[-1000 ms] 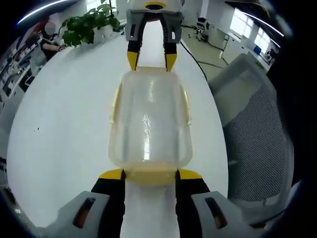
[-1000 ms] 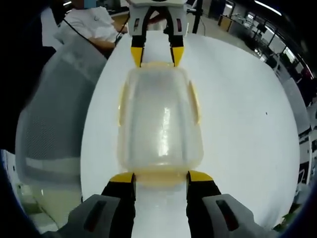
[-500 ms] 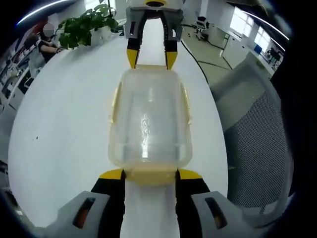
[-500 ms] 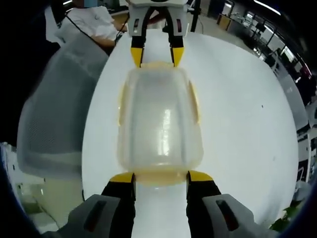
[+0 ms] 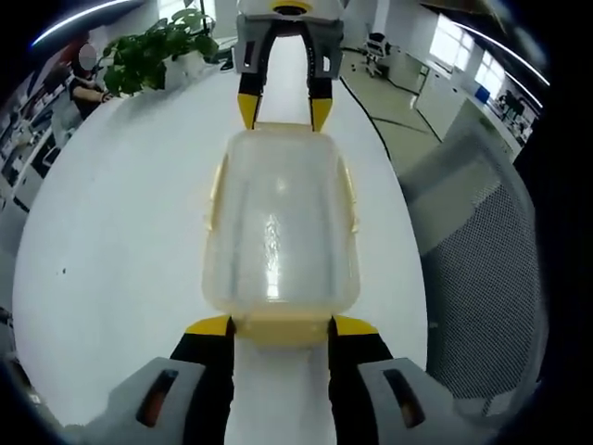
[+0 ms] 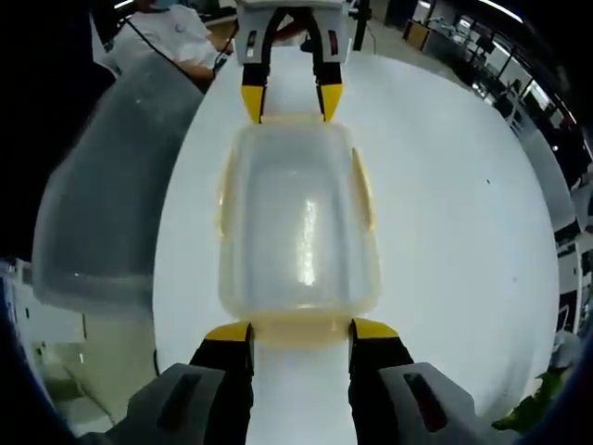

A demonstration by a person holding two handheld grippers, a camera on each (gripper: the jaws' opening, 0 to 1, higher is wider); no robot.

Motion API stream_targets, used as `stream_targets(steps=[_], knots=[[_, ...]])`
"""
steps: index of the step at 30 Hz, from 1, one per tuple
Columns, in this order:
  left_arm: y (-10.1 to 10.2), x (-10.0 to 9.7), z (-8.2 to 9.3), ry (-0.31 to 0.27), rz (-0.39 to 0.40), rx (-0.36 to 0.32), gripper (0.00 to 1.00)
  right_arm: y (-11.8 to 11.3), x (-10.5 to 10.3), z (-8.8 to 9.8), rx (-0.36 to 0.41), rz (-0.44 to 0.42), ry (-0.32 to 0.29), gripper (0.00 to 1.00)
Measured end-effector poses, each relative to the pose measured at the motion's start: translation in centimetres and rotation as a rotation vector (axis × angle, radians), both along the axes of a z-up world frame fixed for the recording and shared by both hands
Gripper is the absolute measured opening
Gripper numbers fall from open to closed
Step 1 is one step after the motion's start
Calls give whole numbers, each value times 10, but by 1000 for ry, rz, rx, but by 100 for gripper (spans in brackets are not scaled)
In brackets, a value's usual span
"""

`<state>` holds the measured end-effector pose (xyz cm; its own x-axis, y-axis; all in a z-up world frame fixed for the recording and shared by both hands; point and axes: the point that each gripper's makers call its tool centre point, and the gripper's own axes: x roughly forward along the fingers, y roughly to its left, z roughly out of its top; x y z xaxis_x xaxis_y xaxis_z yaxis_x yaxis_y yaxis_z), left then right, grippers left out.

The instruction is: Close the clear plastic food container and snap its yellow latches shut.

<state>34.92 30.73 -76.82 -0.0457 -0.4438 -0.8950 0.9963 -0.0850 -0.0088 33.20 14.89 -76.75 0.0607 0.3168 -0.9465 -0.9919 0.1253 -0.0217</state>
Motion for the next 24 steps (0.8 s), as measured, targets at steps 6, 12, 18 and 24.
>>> stream_targets(steps=[6,12,18,24], knots=[[1,0,-2,10,3,8,38,1,0,-3,-4,3,5,39],[-2,-3,-5,20,14,-5,38,-2,-1,-8,-28,10,8,39],[-4,-4,-8,19,20,-7,38,-5,0,-14,-35,18,6,39],[-4,-5,-9,19,22,-1,38,-5,0,-13,-13,15,9,39]])
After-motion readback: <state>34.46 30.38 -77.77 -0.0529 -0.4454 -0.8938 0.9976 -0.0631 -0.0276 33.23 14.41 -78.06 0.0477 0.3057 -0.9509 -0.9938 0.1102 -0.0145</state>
